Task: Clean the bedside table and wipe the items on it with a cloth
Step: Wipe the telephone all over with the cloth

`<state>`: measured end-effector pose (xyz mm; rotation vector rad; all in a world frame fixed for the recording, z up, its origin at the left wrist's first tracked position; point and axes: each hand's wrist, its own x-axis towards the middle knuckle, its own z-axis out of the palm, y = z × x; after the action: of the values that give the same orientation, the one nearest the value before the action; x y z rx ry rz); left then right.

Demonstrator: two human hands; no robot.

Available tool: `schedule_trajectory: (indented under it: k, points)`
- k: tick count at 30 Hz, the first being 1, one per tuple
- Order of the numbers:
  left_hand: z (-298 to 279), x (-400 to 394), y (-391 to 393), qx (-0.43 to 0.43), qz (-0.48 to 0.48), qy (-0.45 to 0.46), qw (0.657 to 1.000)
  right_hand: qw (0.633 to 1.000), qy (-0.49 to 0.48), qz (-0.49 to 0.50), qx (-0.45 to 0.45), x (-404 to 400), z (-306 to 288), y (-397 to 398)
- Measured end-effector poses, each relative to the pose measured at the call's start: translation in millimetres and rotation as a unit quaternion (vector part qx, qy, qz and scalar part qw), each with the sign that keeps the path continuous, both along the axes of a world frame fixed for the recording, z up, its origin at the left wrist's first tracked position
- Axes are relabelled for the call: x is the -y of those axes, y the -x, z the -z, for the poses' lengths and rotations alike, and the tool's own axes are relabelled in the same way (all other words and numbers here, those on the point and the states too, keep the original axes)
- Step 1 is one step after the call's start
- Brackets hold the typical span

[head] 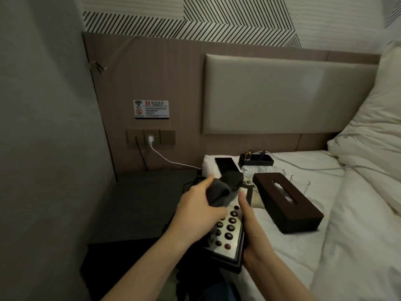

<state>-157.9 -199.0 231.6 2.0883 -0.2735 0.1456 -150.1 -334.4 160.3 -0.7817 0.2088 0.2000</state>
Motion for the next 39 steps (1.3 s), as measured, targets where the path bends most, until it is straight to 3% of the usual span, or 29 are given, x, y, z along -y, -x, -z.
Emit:
schedule_trajectory:
  k: [2, 5, 8, 10, 12, 24, 30, 39]
  points:
    - [-1, -8, 0, -0.04, -0.006, 0.117, 0.992, 1.0, 0.022, 0.004, -0.01, 12, 1, 0]
    - [-1, -18, -1, -0.13, -0.003, 0.31, 0.942, 0.997, 0.052, 0.03, -0.042, 38, 3, 6]
    - [11, -22, -3, -0.238, 0.02, 0.472, 0.849, 0.992, 0.074, 0.027, -0.103, 71, 9, 19]
    - [26, -19, -2, -0.312, 0.065, 0.534, 0.783, 0.986, 0.093, 0.029, -0.133, 96, 16, 28]
    - [42, -13, 1, -0.356, 0.074, 0.543, 0.757, 0.98, 0.123, 0.044, -0.151, 121, 22, 34]
    - [92, 59, 17, -0.505, 0.048, 0.484, 0.713, 0.94, 0.291, -0.002, -0.177, 200, 36, 48]
    - [110, 79, 16, -0.51, 0.039, 0.457, 0.728, 0.922, 0.334, 0.0, -0.194, 216, 41, 51]
    - [138, 96, 23, -0.538, -0.001, 0.419, 0.732, 0.851, 0.504, 0.026, -0.147, 210, 35, 51]
